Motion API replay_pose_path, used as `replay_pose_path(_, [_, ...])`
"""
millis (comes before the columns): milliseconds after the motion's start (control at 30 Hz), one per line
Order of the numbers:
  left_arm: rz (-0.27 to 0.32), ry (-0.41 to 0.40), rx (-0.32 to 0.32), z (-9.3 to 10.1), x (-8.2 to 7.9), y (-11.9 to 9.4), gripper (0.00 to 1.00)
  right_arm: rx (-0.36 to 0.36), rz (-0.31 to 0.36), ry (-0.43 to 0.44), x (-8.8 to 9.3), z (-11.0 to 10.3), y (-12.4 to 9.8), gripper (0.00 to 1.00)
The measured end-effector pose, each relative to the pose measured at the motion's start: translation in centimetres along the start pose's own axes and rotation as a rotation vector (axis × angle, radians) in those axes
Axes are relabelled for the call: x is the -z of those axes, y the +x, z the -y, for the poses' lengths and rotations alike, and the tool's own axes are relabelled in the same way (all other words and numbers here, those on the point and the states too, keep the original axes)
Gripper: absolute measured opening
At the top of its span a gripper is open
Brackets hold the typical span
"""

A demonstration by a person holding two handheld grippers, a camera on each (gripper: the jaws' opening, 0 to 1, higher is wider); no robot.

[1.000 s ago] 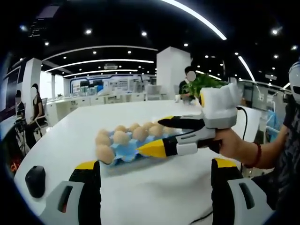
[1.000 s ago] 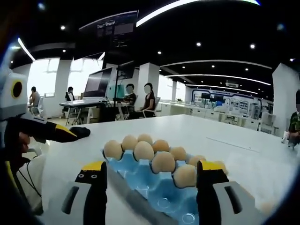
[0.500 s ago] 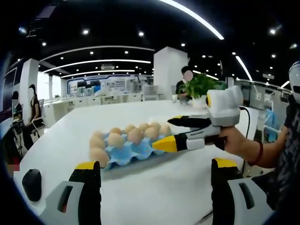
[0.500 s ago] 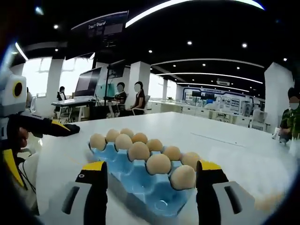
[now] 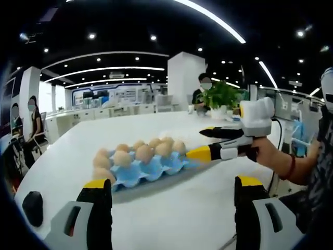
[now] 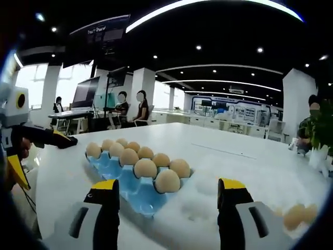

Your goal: Place the egg into an empty slot of the egg tray after lifting it from the table, then release the egg inside the slot.

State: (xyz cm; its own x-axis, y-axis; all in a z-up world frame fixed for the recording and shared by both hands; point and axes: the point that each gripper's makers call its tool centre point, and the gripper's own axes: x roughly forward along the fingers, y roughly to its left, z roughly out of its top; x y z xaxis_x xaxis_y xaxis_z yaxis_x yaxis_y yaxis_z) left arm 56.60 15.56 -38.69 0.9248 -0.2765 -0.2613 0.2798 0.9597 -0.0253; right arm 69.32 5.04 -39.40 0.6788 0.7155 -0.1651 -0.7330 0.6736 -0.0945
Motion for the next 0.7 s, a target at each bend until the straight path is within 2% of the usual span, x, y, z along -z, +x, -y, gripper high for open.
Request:
replay_pose_path(400, [-0.008,0.005,0.008,0.5,0.0,0.4,1.00,0.056,0.005,0.052,0.5,2.6,-1.6,0.77])
replay_pose_path(700, [-0.009,0.016,0.026,1.1,-0.1,0.7,1.00,0.172,0.031,0.103,0.7,5.5,-2.7,0.66])
